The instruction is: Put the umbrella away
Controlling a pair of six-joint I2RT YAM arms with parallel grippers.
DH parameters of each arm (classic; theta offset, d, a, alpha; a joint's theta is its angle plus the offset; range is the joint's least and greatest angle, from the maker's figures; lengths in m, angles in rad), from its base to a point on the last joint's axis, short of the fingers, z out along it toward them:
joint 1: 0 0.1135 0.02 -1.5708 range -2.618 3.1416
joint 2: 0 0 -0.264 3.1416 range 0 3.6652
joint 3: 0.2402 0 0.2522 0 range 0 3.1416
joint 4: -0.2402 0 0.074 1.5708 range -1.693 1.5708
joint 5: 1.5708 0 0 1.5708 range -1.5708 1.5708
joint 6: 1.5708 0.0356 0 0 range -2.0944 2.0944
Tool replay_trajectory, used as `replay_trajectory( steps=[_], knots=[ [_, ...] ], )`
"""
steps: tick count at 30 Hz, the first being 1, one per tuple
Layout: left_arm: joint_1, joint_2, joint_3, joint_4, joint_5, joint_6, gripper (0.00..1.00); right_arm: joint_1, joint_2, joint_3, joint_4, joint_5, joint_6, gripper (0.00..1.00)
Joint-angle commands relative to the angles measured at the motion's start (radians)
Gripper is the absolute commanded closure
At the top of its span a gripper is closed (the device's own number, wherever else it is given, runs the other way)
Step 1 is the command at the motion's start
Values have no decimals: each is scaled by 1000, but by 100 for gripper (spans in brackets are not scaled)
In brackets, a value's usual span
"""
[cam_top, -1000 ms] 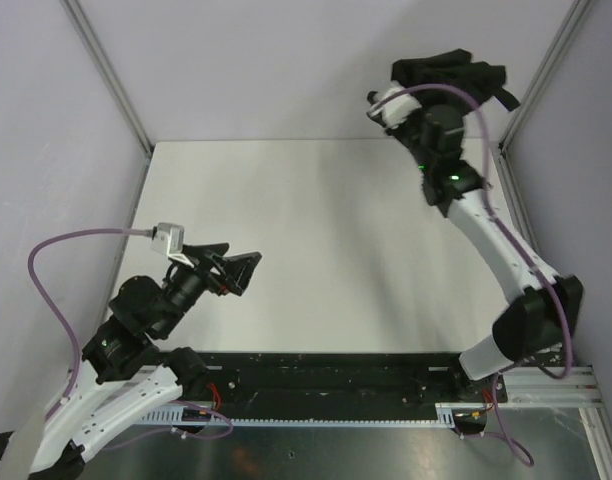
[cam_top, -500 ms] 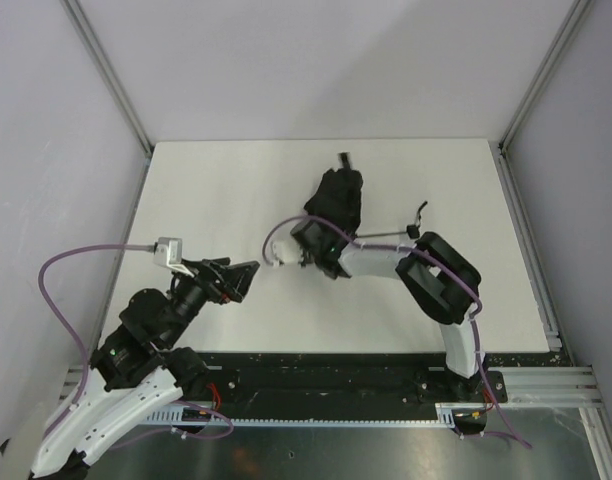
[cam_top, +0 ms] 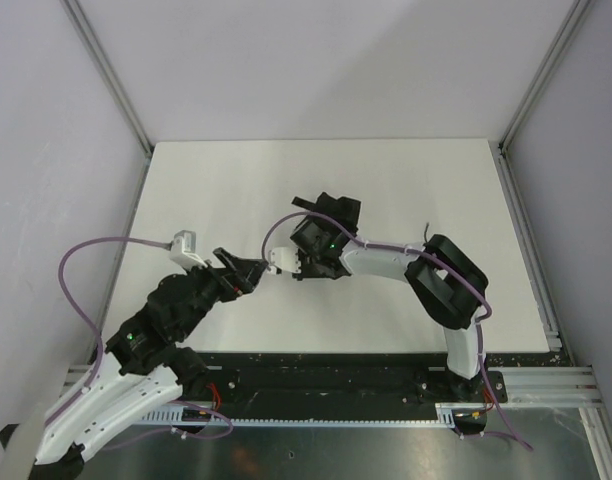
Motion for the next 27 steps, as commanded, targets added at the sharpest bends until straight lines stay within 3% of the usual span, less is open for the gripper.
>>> replay_trajectory(
  steps=[1,6,11,16,21,27],
  knots=[
    [24,38,43,-29,38,-85,6,-17,114,-9,-235,-286,149,100],
    [79,-17,-103,-31,69,-243,5,-75,170,94,-326,-452,169,100],
    [92,-20,-217,-5,14,-343,2,-109,251,185,-419,-567,220,100],
    [103,210,-216,72,63,-477,1,-131,299,224,-444,-647,241,100],
    [158,404,-282,347,201,-637,1,-160,311,242,-447,-705,243,100],
    [242,632,-281,623,317,-693,1,-180,304,245,-445,-729,237,100]
  ],
)
